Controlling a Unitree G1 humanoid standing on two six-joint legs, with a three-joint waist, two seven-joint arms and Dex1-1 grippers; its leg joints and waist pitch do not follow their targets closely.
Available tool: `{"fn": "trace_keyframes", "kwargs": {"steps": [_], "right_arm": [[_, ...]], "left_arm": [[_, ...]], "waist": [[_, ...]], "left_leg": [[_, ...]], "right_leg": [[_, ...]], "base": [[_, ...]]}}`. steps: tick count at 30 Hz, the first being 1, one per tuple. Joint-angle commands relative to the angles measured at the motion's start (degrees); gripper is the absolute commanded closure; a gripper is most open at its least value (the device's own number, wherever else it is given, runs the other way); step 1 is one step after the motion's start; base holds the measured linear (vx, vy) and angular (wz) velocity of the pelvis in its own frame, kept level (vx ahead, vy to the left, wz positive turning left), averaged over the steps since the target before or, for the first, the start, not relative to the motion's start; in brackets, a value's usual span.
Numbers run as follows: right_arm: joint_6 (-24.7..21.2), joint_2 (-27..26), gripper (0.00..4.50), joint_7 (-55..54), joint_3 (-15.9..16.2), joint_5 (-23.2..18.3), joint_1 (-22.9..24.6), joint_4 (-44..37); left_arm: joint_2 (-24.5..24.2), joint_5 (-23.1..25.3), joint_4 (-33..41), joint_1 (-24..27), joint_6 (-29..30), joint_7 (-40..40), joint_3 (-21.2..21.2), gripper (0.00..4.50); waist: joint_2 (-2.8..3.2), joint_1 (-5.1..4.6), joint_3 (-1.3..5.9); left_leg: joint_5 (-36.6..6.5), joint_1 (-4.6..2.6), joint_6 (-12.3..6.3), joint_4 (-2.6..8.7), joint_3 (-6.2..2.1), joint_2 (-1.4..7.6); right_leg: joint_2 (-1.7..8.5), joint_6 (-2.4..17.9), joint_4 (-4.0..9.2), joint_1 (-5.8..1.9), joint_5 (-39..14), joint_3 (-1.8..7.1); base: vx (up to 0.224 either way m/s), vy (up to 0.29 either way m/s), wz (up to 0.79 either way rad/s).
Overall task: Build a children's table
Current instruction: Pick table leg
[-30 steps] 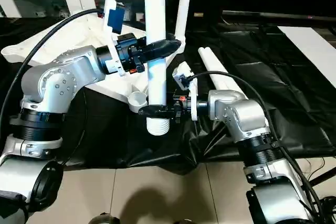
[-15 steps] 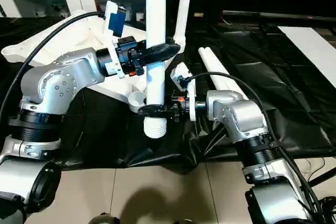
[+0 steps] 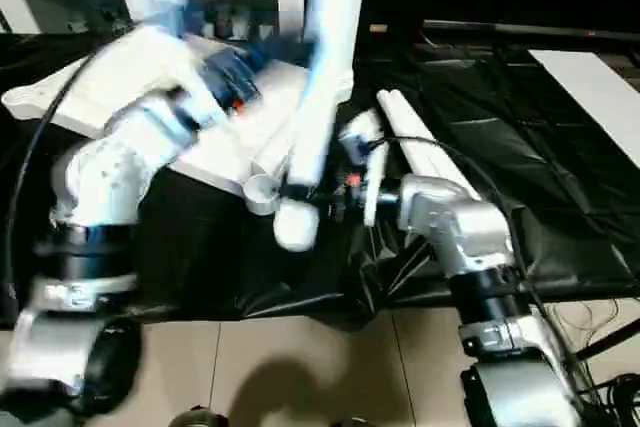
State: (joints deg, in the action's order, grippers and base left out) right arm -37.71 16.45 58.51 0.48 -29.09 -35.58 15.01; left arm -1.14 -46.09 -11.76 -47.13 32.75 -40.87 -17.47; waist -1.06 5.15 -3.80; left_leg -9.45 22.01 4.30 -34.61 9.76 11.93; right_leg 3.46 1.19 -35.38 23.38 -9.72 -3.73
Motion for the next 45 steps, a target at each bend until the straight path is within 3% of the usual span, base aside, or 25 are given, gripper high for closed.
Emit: {"fn": "trace_keyframes", "kwargs": {"steps": [1, 4, 7, 11, 15, 18, 20, 21, 22, 26, 28, 29, 30, 31, 32, 34, 36, 37, 38, 39, 40, 41, 43, 44, 45], "right_arm": [[3.21, -0.54, 2.64, -4.09, -3.16, -0.49, 0.59, -2.72], [8.12, -2.0, 2.64, -11.23, -5.03, 2.61, 1.21, -3.39], [21.19, -4.83, 2.64, -21.31, -7.43, 9.14, 3.82, -5.99], [17.09, -5.55, 2.64, -33.04, -6.2, 16.97, 11.85, -13.02], [13.34, -10.49, 2.64, -37.17, -7.41, 14.67, 20.37, -20.48], [15.4, -10.83, 2.64, -38.94, -6.15, 16.09, 26.18, -21.45], [16.17, -11.67, 2.64, -40.98, -7.23, 16.1, 26.71, -21.36], [16.91, -11.95, 2.64, -41.94, -7.33, 16.74, 26.21, -20.36], [17.06, -12.06, 2.64, -42.89, -7.28, 17.3, 25.89, -20.02], [17.82, -12.44, 2.64, -43.7, -6.87, 19.27, 25.96, -18.12], [17.43, -12.29, 2.64, -42.77, -5.37, 19.71, 25.57, -17.96], [17.28, -12.33, 2.64, -42.44, -4.94, 19.6, 25.17, -17.99], [17.2, -12.49, 2.64, -42.32, -4.77, 19.37, 24.69, -17.78], [17.37, -12.62, 2.64, -42.33, -4.6, 19.26, 23.99, -17.3], [16.79, -12.49, 2.64, -42.74, -4.49, 18.44, 22.91, -16.89], [15.82, -12.38, 2.64, -42.71, -4.89, 17.5, 21.98, -16.45], [16.3, -12.3, 2.64, -42.75, -5.44, 17.14, 21.22, -14.75], [16.3, -12.26, 2.64, -43.05, -5.62, 17.23, 20.99, -14.11], [16.72, -11.91, 2.64, -43.02, -5.36, 18.15, 20.72, -13.71], [16.88, -11.63, 2.64, -42.72, -5.01, 18.75, 20.62, -13.69], [16.72, -11.25, 2.64, -42.13, -4.65, 18.99, 20.51, -13.79], [16.67, -11.26, 2.64, -41.53, -4.55, 18.37, 20.55, -13.85], [16.44, -11.25, 2.64, -40.96, -4.14, 17.99, 20.8, -13.53], [16.59, -11.1, 2.64, -40.82, -3.52, 18.31, 21.02, -13.04], [16.68, -11.08, 2.64, -40.9, -3.25, 18.49, 21.07, -12.79]], "left_arm": [[0.6, -2.84, 0.05, 1.42, -1.16, 1.63, -3.3, 1.63], [0.28, -0.54, 0.86, 2.93, -3.12, 6.43, -4.91, 1.63], [-6.18, 16.95, 2.8, 8.74, -9.42, 15.96, -0.28, 1.63], [-12.83, 35.35, 7.73, 19.02, -16.09, 20.93, 9.03, 1.63], [-11.33, 40.63, 11.29, 25.44, -21.48, 25.98, 8.92, 1.63], [-9.44, 40.51, 12.85, 28.06, -20.23, 29.43, 9.98, 1.63], [-9.61, 40.67, 11.93, 27.41, -20.1, 30.21, 10.75, 1.63], [-9.89, 39.65, 9.97, 26.86, -21.08, 28.82, 10.28, 1.63], [-10.01, 39.25, 8.75, 26.58, -21.93, 28.07, 10.09, 1.63], [-10.57, 44.88, 6.69, 28.92, -22.51, 31.98, 11.02, 1.63], [-9.88, 45.04, 8.57, 30.0, -22.75, 31.83, 11.19, 1.63], [-9.47, 45.63, 9.07, 30.08, -22.58, 32.64, 11.2, 1.63], [-9.13, 46.12, 8.97, 29.92, -22.78, 33.58, 11.07, 1.63], [-8.72, 46.02, 8.47, 29.52, -22.46, 34.32, 10.7, 1.63], [-8.69, 46.01, 8.14, 28.93, -22.02, 35.9, 11.01, 1.63], [-9.03, 46.59, 7.89, 28.25, -21.4, 36.85, 11.52, 1.63], [-9.57, 46.71, 6.1, 27.14, -20.83, 37.01, 11.6, 1.63], [-9.85, 46.83, 5.4, 26.84, -21.32, 36.89, 11.68, 1.63], [-10.08, 46.29, 4.82, 26.31, -20.72, 35.86, 11.59, 1.63], [-10.31, 46.06, 4.54, 25.97, -20.41, 35.04, 11.64, 1.63], [-10.59, 46.28, 4.22, 25.55, -20.66, 34.39, 11.98, 1.63], [-10.73, 45.92, 3.89, 25.45, -21.09, 32.84, 12.2, 1.63], [-11.45, 46.49, 3.33, 25.57, -22.63, 31.0, 13.03, 1.63], [-11.59, 46.52, 3.09, 25.64, -22.57, 30.79, 13.27, 1.63], [-11.76, 46.54, 3.12, 25.62, -22.15, 30.77, 13.5, 1.63]], "waist": [[0.51, 0.27, 5.24], [0.34, -0.28, 5.07], [0.69, -0.57, 5.1], [0.65, -0.95, 4.98], [1.85, -0.54, 4.85], [2.2, 0.55, 4.67], [0.68, 1.91, 4.55], [0.96, 1.95, 4.41], [0.13, 1.59, 4.41], [2.74, -3.3, 4.49], [3.56, -4.27, 4.35], [4.05, -4.53, 4.3], [4.48, -4.76, 4.38], [4.75, -4.92, 4.23], [4.51, -5.04, 4.32], [3.78, -4.89, 4.45], [3.06, -3.96, 4.62], [1.09, -4.03, 5.03], [-0.25, -1.13, 4.35], [-0.22, -1.13, 3.73], [-0.39, -0.9, 3.82], [0.14, -0.58, 4.64], [1.2, -1.05, 5.53], [2.29, -2.36, 4.89], [2.42, -2.63, 4.32]], "left_leg": [[-6.26, -0.81, -2.27, 2.99, 0.02, 0.66], [-6.91, -0.87, -1.28, 3.15, 0.07, 0.72], [-8.64, -1.21, -0.1, 3.48, -0.18, 1.08], [-6.34, -1.34, 1.01, 3.72, -0.17, 1.01], [-10.76, -1.33, 0.59, 4.05, -0.19, 1.04], [-11.36, -0.54, -4.9, 2.73, 0.41, 0.3], [-8.5, 0.94, -8.91, -2.09, -1.87, 0.67], [-7.54, 1.99, -9.03, -2.92, -2.8, 1.04], [-6.84, 2.57, -8.96, -3.18, -3.11, 0.79], [-12.56, -2.77, -13.9, 4.52, -1.81, 0.09], [-18.98, -2.63, -8.55, 5.88, -2.62, 1.35], [-33.57, -2.06, 7.2, 8.45, -4.16, 3.14], [-36.46, -2.68, 11.58, 9.4, -5.59, 4.68], [-38.86, -2.59, 13.25, 11.08, -6.44, 7.66], [-38.77, -2.67, 9.58, 12.04, -7.82, 10.01], [-36.65, -3.32, 2.53, 11.85, -8.64, 11.12], [-33.3, -2.2, -2.87, 10.8, -6.39, 7.76], [-30.52, -1.23, -2.96, 7.37, -4.16, 2.72], [-12.1, 0.6, -5.29, -5.71, -0.91, -3.44], [-5.21, 1.86, -5.39, -6.58, -2.38, -3.58], [-2.3, 5.1, -3.27, -6.46, -3.46, -4.09], [-4.84, 3.92, -2.48, -2.47, -4.29, -2.32], [-4.76, 1.67, -5.29, 1.19, -4.63, -0.72], [-11.75, 2.11, -7.58, 3.52, -6.72, 0.61], [-24.67, 2.48, -6.64, 4.28, -7.95, 0.02]], "right_leg": [[3.58, 13.39, 3.36, -4.04, -4.7, 2.18], [3.41, 12.04, 3.64, -3.76, -6.5, 2.16], [3.49, 8.87, 3.91, -3.48, -9.78, 2.14], [3.08, 6.04, 3.75, -3.28, -8.84, 2.38], [3.64, 7.54, 4.17, -3.13, -9.77, 2.66], [7.36, 9.71, 5.87, -3.9, -14.61, 4.73], [14.44, 8.21, 8.61, -5.31, -27.19, 8.87], [15.35, 8.4, 8.64, -5.52, -29.96, 9.27], [15.07, 8.09, 8.64, -5.59, -31.69, 9.13], [1.59, 6.73, 3.8, -1.04, -19.06, 0.5], [0.27, 6.01, 2.03, -0.81, -12.34, -0.29], [0.38, 3.95, 0.62, -1.3, -3.35, -0.11], [0.1, 3.2, -0.07, -1.19, -2.38, -0.48], [0.25, 1.14, -1.48, -1.16, -2.63, -1.19], [0.69, 0.37, -3.73, -1.14, -4.58, -1.4], [1.64, 0.08, -5.14, -0.92, -9.73, -0.18], [2.67, 1.27, -3.52, -2.66, -11.48, 1.74], [4.32, 5.12, 1.12, -3.24, -13.89, 3.76], [10.93, 3.29, 8.95, -2.33, -35.07, 6.0], [11.01, -1.11, 9.29, -2.4, -44.25, 7.69], [9.62, -8.81, 7.18, -4.93, -49.25, 6.12], [8.63, -7.14, 5.58, -5.14, -40.48, 5.41], [4.25, -2.3, 4.03, -4.28, -18.15, 2.54], [5.54, 3.04, 3.12, -5.27, -16.82, 0.09], [7.13, 5.85, 3.74, -6.69, -25.64, -1.61]], "base": [[0.0, 0.0, 0.0], [0.0, 0.0, 0.0], [0.0, 0.0, 0.0], [0.0, 0.0, 0.0], [0.0, 0.0, 0.0], [0.0, 0.0, 0.0], [-0.021, 0.077, 0.05], [-0.034, 0.118, -0.05], [-0.044, 0.158, -0.1], [-0.054, 0.187, -0.01], [-0.068, 0.194, 0.06], [-0.075, 0.185, 0.08], [-0.089, 0.113, 0.08], [-0.085, 0.025, 0.07], [-0.085, 0.025, 0.07], [-0.099, -0.089, 0.05], [-0.116, -0.13, 0.02], [-0.127, -0.16, -0.06], [-0.127, -0.16, -0.06], [-0.107, -0.164, -0.24], [-0.079, -0.104, -0.32], [-0.079, -0.104, -0.32], [-0.079, -0.043, -0.06], [-0.091, -0.039, 0.02], [-0.072, -0.02, 0.14]]}}
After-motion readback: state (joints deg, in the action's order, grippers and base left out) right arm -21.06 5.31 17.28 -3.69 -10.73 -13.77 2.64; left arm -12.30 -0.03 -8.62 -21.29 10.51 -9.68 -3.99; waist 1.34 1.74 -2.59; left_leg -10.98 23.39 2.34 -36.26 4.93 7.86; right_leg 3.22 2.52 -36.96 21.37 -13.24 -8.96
